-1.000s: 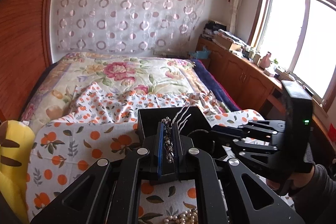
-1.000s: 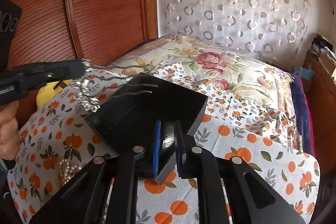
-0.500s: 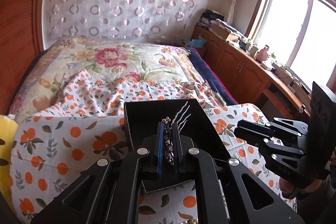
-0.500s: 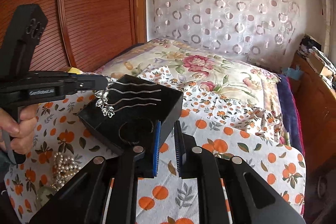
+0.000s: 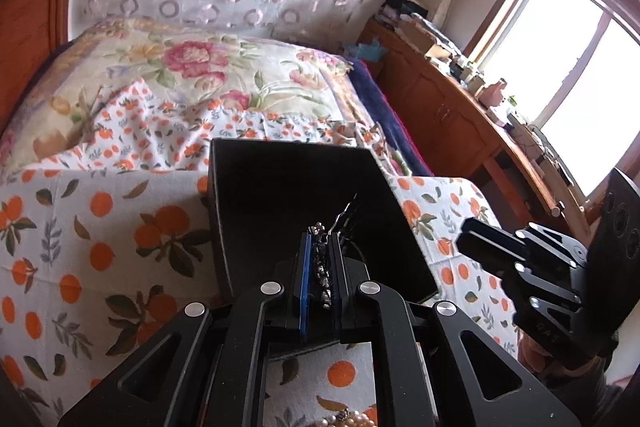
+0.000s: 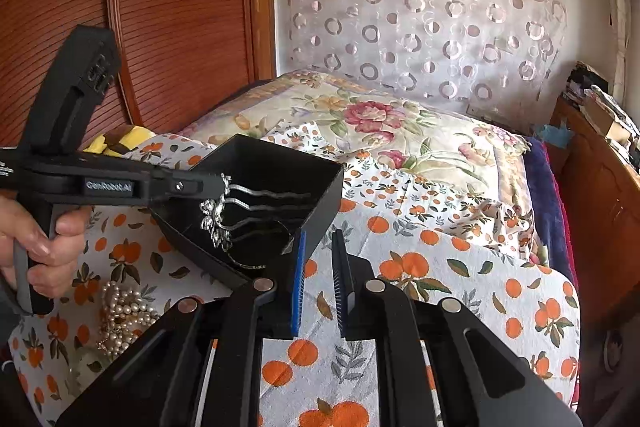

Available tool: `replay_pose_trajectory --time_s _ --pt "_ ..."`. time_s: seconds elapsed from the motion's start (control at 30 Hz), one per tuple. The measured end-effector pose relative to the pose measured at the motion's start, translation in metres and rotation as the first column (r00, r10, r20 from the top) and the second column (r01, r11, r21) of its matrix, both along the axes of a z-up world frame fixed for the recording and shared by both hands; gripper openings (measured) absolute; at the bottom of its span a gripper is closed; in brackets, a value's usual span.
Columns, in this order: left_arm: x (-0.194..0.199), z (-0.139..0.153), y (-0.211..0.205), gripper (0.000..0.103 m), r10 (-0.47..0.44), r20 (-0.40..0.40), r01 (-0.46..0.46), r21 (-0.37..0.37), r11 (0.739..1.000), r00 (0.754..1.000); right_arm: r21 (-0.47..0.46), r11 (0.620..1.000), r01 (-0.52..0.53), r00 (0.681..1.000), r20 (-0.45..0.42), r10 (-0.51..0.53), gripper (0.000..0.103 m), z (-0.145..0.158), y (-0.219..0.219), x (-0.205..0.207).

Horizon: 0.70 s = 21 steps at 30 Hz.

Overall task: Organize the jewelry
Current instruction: 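Lower the hairpin into the box and open the left tool while the right tool holds the box, then grasp the brown bead bracelet with the right tool while the left tool grasps the jade bangle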

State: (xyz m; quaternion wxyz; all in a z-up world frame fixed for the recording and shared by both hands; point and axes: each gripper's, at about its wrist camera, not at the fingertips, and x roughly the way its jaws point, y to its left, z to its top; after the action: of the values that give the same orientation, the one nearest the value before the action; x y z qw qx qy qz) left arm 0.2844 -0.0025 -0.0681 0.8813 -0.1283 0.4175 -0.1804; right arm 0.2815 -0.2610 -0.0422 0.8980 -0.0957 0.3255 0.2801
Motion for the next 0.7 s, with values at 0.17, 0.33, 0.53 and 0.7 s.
replay_pose_trajectory --time_s 0.17,0.33,0.53,0.7 --pt "-0.003 0.005 0.003 0.026 0.024 0.015 -0.025 0.034 0.999 1.0 -0.001 1.0 0.004 1.0 0.009 -0.003 0.015 0.002 -0.001 -0.004" --pt "-0.018 0.016 0.002 0.031 0.021 0.067 -0.027 0.089 0.996 0.998 0.003 1.0 0.014 1.0 0.017 -0.014 0.015 0.005 -0.002 -0.015" --pt "-0.048 0.024 0.002 0.031 0.005 0.096 -0.018 0.134 0.991 0.995 0.023 1.0 0.017 1.0 0.018 -0.018 0.015 0.006 -0.002 -0.039" --pt "-0.077 0.023 0.01 0.032 0.001 0.102 -0.018 0.162 0.987 0.995 0.028 1.0 0.012 1.0 0.004 -0.012 0.015 0.001 0.002 -0.062"
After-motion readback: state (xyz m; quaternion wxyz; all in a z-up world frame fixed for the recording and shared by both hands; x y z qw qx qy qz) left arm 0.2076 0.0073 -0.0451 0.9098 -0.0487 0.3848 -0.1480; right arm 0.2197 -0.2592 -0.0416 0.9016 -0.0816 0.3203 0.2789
